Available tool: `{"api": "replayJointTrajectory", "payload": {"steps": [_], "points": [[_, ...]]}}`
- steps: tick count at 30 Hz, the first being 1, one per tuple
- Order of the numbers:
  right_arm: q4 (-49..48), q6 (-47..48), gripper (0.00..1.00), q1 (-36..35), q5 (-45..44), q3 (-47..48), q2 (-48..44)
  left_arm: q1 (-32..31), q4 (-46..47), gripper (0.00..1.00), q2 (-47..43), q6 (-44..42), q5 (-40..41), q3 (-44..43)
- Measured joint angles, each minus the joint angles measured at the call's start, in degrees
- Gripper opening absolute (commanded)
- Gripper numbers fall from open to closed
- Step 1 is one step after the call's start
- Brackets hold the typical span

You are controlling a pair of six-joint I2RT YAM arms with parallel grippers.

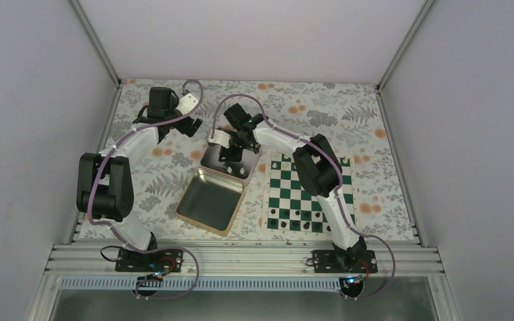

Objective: Set up the chess pieces on the board
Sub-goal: Pick up the chess piece from the storage box.

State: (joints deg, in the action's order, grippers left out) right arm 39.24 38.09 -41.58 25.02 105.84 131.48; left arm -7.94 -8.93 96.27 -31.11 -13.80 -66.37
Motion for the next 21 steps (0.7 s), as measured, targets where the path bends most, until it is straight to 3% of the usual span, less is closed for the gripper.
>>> {"api": "replayJointTrajectory", "payload": {"steps": [9,16,21], "points": [[-0.22,0.07,0.28,0.00,-0.17,0.00,2.01,2.80,-0.24,1.00,0.00,-0.04,0.00,0.00],[-0.55,0.48,0.14,0.00,-0.24,0.00,2.08,3.08,-0.70,1.00,0.00,-0.17,0.00,0.00],[-0.96,0.68,0.11,0.00,-0.52,-0.11,1.97,3.08,-0.81,1.00,0.00,-0.17,-0.02,0.00]]}}
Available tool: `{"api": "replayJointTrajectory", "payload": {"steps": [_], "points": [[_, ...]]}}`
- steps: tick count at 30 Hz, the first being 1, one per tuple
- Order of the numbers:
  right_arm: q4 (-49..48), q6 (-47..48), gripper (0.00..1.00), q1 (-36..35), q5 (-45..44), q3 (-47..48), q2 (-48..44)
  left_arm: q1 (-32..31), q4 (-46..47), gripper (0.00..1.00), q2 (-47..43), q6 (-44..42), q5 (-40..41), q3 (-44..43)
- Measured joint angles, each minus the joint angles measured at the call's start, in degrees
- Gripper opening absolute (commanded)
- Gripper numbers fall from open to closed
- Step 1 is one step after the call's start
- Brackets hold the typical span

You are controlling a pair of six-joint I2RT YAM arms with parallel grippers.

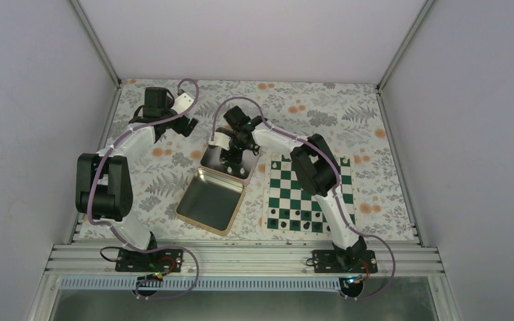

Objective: Set up the chess pieces on the board
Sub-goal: Pick up the chess piece from the storage box.

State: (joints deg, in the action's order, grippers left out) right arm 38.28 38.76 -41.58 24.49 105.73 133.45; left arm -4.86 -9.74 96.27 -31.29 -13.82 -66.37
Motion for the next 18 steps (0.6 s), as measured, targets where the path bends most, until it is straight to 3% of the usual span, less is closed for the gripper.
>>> {"api": "replayJointTrajectory", "payload": {"steps": [8,13,18], "points": [[0.00,0.17,0.10,0.61,-2.03,-3.80,-6.34,0.00,-0.28,1.00,0.00,-0.02,0.02,0.00],[-0.17,-0.07,0.10,3.23,-2.47,-8.63,-17.73,0.00,-0.28,1.00,0.00,0.00,0.04,-0.02],[-1.75,-1.16,0.12,10.64,-2.47,-17.94,-30.42,0.00,-0.28,1.00,0.00,0.00,0.07,-0.07]]}}
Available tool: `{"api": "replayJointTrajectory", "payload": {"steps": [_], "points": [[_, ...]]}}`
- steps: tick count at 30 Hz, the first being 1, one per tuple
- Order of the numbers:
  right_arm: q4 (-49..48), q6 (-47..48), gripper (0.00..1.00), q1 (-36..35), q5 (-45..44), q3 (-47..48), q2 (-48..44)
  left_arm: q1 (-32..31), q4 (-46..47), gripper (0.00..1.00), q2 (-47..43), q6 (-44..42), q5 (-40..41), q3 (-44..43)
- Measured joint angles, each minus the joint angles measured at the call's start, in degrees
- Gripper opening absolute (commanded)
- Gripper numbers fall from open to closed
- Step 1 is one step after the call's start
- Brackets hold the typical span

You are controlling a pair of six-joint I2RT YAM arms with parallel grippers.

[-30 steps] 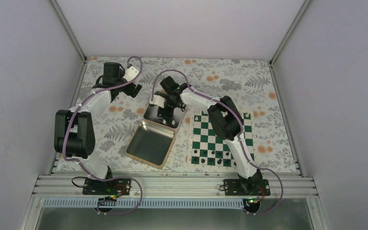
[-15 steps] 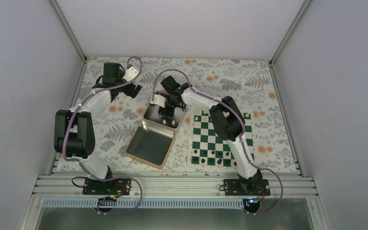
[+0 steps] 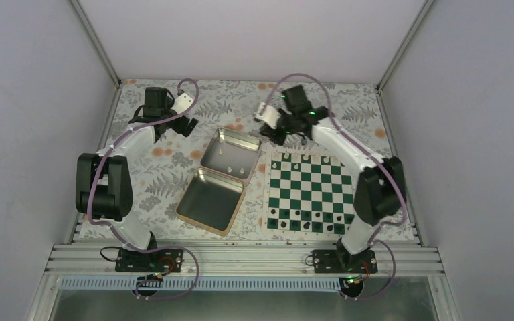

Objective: Set up the chess pieces on the board
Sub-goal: Place the chess piece on the chessboard.

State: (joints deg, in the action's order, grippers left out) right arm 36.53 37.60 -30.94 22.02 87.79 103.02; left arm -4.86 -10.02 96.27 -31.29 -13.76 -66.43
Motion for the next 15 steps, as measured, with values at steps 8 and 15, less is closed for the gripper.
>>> {"api": "replayJointTrajectory", "payload": {"steps": [8,15], "points": [[-2.51,-1.92,0.12,13.31,-0.50,-22.67,-17.35,-0.02,-0.07,1.00,0.00,0.04,-0.13,-0.13],[-4.11,-1.77,0.12,20.04,0.55,-34.40,-22.45,-0.02,-0.59,1.00,0.04,0.26,-0.39,-1.03]]}}
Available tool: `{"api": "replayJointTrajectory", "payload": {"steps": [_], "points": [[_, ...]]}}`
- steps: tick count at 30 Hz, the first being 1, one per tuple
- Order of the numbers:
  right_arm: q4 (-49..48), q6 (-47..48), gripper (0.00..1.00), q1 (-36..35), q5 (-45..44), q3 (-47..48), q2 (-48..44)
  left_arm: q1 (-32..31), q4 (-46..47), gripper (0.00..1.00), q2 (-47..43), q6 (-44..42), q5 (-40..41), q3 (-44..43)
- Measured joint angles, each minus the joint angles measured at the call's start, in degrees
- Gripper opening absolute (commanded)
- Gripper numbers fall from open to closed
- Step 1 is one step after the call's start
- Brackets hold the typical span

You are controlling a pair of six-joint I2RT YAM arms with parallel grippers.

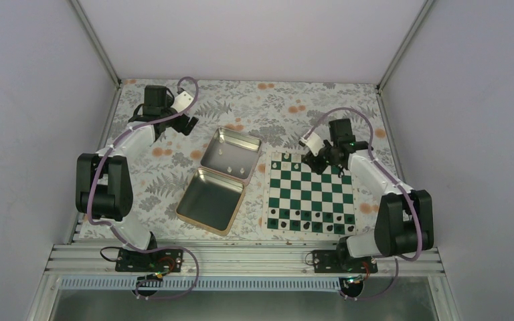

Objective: Set up the chess pieces on the board
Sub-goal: Place the chess piece on the chessboard.

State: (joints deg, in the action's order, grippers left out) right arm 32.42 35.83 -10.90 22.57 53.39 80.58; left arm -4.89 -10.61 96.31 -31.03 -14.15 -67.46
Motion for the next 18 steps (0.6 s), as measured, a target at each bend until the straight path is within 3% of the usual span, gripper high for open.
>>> {"api": "replayJointTrajectory", "payload": {"steps": [8,18], "points": [[-3.41,2.19,0.13,5.46,1.57,-4.48,2.54,0.00,-0.68,1.00,0.31,0.00,0.00,-0.15],[-7.21,3.56,0.14,5.84,2.86,-4.46,8.98,-0.11,-0.72,1.00,0.48,-0.02,0.02,-0.15]]}}
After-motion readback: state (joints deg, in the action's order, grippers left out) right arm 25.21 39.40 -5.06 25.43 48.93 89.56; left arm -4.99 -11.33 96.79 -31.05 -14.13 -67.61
